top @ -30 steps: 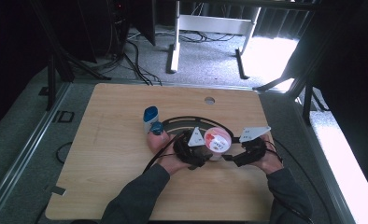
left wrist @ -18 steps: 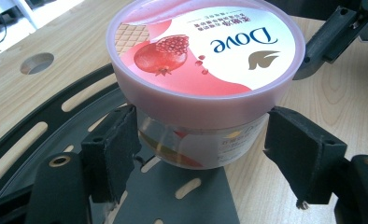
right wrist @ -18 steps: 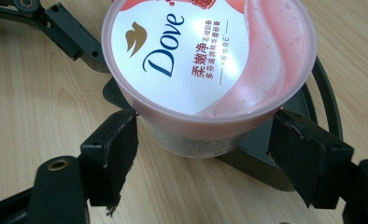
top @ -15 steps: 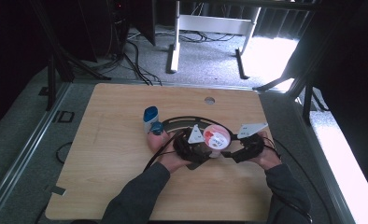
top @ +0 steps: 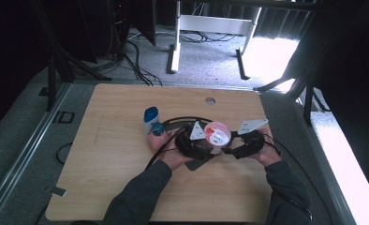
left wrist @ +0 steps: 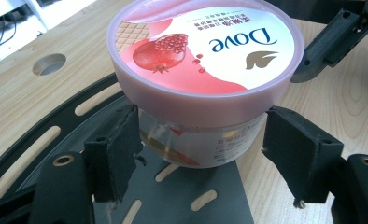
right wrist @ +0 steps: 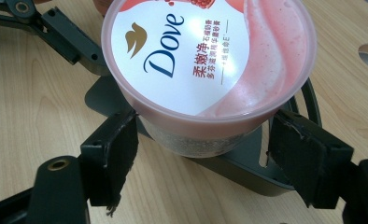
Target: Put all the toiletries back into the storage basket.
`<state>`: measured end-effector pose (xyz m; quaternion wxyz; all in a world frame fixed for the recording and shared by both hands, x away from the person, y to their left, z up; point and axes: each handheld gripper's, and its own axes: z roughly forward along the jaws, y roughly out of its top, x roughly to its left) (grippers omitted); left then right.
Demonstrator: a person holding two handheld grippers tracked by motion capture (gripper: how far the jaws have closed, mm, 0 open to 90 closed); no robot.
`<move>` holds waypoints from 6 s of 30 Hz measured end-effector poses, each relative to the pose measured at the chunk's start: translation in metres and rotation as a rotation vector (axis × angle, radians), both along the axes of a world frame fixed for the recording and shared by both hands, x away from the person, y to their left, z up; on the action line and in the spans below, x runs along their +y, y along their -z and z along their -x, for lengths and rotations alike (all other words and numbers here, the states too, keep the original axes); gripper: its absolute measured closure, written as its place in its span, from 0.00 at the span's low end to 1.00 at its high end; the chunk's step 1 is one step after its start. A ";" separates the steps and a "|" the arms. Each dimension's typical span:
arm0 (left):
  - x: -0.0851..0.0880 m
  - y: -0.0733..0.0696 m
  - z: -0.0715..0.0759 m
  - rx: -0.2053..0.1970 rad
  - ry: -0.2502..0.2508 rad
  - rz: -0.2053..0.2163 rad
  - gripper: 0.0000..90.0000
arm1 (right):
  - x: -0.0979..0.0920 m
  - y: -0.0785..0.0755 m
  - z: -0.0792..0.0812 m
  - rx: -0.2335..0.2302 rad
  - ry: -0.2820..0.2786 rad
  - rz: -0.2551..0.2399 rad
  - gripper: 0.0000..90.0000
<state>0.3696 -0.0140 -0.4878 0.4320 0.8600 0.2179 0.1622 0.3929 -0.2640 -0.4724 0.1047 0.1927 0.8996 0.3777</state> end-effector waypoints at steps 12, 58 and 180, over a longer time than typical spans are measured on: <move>-0.002 0.005 -0.008 0.015 -0.010 0.006 0.31 | 0.001 0.003 -0.008 0.004 0.007 0.014 0.27; -0.019 0.015 -0.041 0.027 -0.040 -0.037 0.31 | -0.003 0.015 -0.034 0.028 0.108 0.028 0.28; 0.006 0.036 -0.013 0.172 -0.104 -0.047 0.61 | -0.027 0.049 0.011 -0.010 0.384 0.042 0.79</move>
